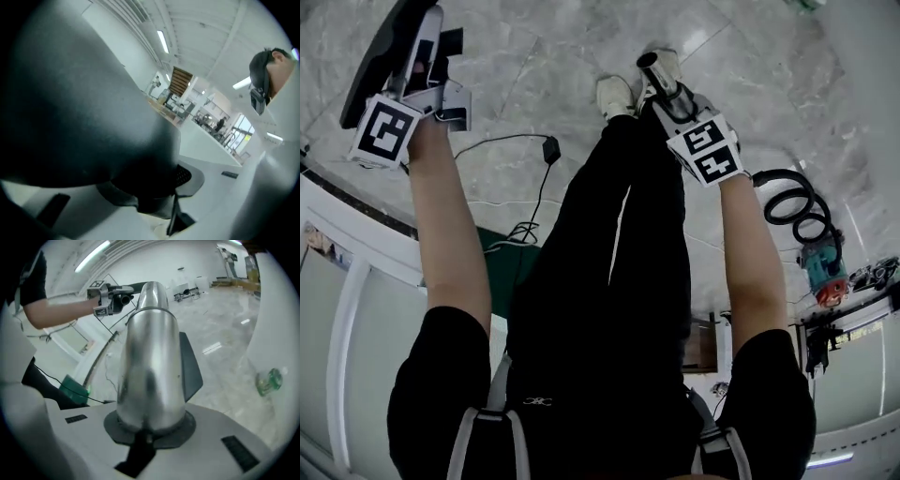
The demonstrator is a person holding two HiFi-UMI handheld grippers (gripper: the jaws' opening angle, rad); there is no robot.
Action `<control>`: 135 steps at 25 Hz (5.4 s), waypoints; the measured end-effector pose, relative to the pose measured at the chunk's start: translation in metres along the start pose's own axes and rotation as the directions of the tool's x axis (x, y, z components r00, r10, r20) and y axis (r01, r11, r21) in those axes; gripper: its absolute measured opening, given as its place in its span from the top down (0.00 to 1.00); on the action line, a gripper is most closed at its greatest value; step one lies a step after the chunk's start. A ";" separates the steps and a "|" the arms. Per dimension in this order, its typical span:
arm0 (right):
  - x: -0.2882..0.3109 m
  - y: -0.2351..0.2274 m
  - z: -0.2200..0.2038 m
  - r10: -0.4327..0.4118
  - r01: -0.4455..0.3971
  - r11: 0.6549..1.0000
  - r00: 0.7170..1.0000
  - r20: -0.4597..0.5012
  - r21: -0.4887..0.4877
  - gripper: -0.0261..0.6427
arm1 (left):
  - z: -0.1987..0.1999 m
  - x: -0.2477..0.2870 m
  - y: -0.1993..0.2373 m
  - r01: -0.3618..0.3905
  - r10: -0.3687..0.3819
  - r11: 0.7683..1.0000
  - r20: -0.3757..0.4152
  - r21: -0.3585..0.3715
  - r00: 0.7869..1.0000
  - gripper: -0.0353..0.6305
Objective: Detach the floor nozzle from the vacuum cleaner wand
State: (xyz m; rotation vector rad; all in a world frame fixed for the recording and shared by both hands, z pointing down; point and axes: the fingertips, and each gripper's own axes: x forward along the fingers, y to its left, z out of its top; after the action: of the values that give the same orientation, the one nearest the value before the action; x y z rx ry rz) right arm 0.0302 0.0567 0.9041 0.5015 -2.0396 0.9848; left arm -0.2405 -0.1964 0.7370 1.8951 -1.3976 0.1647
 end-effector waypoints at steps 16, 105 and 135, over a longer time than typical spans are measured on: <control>0.070 -0.133 -0.013 -0.366 0.368 0.930 0.929 0.051 -0.022 0.87 | -0.186 0.021 -0.055 0.039 -0.087 0.988 -0.326 -0.152 0.941 0.69; -0.262 -0.004 0.209 -0.505 0.375 0.858 0.741 0.442 0.350 0.94 | -0.004 -0.069 -0.214 0.199 -0.209 0.977 -0.144 -0.081 0.967 0.69; -0.655 0.217 0.337 -0.501 0.471 0.816 0.282 0.818 0.337 0.94 | 0.285 -0.281 -0.446 0.316 -0.345 0.928 0.138 0.195 0.928 0.69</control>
State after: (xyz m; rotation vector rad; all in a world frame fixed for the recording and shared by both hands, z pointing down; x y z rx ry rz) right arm 0.1232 -0.0688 0.1520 1.8945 -2.4402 0.3096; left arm -0.0578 -0.1133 0.1720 2.3044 -1.1753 -0.0478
